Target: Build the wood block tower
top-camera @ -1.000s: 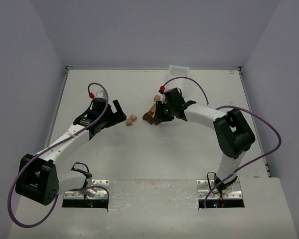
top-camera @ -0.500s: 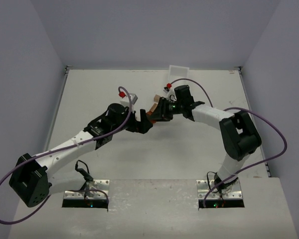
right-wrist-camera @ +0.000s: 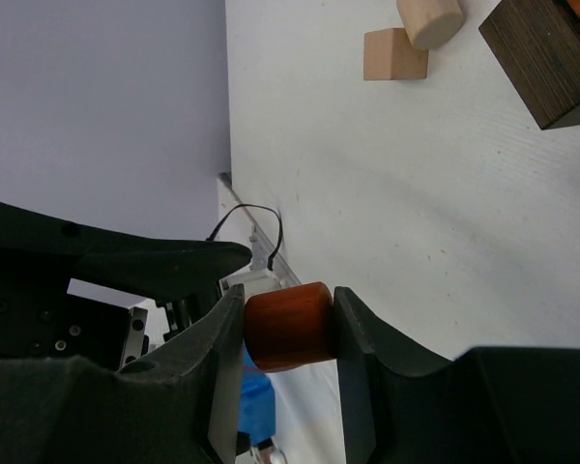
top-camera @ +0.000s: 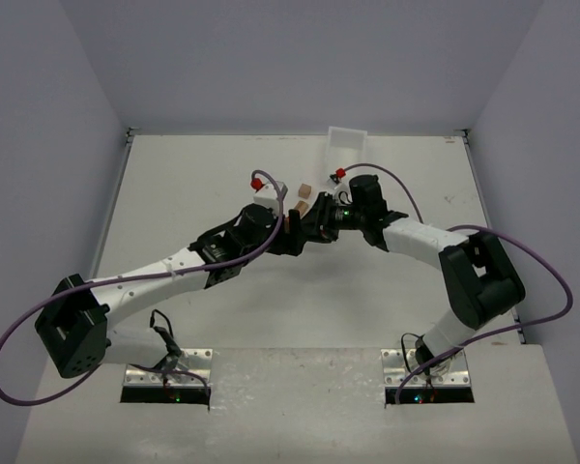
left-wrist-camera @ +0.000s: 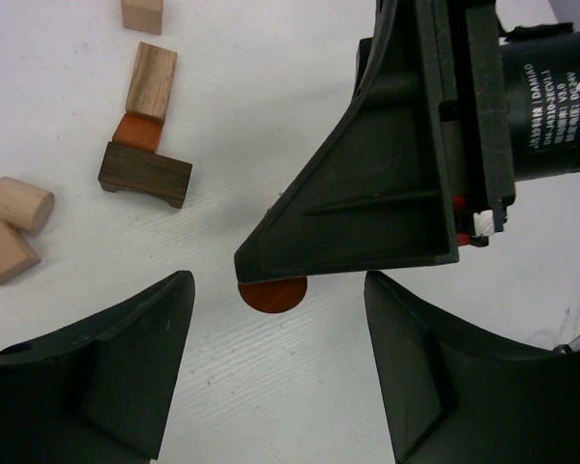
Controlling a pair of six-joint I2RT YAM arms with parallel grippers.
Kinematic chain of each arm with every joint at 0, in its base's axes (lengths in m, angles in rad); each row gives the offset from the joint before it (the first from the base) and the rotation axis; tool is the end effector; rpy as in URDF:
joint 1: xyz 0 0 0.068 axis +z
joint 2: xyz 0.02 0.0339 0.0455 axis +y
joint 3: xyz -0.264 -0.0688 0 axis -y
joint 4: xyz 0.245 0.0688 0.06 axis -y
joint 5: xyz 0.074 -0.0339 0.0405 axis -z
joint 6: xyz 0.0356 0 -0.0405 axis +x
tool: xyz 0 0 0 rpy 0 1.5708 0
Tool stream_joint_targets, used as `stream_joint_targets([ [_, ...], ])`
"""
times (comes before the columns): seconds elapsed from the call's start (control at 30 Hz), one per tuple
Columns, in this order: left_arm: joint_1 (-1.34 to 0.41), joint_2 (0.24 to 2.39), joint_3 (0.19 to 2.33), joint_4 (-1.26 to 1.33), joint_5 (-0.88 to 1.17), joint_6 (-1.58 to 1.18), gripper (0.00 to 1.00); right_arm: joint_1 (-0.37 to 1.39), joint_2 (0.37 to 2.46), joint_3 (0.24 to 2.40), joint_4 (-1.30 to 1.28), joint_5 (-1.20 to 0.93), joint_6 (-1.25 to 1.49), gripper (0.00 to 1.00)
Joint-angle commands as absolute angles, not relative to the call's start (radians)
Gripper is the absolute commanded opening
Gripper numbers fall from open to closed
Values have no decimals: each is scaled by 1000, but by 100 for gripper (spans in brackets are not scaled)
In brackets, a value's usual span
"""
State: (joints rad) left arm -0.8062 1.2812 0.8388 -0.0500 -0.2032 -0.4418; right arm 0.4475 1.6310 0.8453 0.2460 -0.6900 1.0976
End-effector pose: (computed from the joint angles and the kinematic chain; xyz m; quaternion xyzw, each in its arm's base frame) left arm 0.2043 -0.2026 0.2644 0.1035 0.8490 -0.2278 0.4654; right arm 0.2954 0.1669 0.1940 0.1035 0.8291 0.5345 0.1269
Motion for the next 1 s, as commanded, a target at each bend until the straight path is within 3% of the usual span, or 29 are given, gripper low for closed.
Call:
stream_joint_targets([
  [0.0,-840,1285,888,39,-284,-458,62,445,1605,809,391,-714,1206,27],
  [0.57,-874,1299,896,3,-369,-480,59,442,1561,758,472,-700,1312,29],
  [0.97,-876,1307,894,29,-362,-501,47,442,1532,731,494,-722,1330,30],
])
